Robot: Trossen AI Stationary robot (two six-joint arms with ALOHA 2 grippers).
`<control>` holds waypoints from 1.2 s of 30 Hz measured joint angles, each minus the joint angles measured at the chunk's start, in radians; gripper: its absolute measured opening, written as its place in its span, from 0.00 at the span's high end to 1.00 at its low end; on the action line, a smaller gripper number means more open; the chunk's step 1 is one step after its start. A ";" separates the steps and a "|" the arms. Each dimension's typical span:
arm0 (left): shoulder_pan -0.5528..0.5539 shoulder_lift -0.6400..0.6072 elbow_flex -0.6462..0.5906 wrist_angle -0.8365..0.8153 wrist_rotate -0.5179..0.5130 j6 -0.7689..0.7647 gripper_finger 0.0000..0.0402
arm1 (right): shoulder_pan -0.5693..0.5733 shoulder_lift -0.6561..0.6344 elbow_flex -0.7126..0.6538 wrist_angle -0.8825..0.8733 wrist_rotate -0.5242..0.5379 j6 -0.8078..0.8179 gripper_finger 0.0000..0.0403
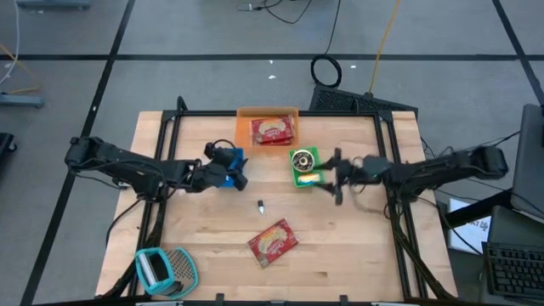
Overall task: Pick & Place Food Item
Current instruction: Put the red popcorn bag into the orange bin
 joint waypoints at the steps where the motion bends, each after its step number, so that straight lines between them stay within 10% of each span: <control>1: 0.002 0.000 0.000 0.015 0.023 0.016 0.54 | 0.048 0.033 0.035 -0.056 0.036 -0.011 0.40; 7: 0.027 0.000 0.000 0.079 0.139 0.087 0.54 | 0.290 0.339 0.328 -0.426 0.125 -0.094 0.40; 16: 0.029 0.000 0.000 0.083 0.169 0.106 0.54 | 0.397 0.696 0.562 -0.506 0.143 -0.264 0.40; 36: 0.028 0.000 -0.001 0.060 0.277 0.101 0.54 | 0.450 0.937 0.705 -0.517 0.150 0.076 0.46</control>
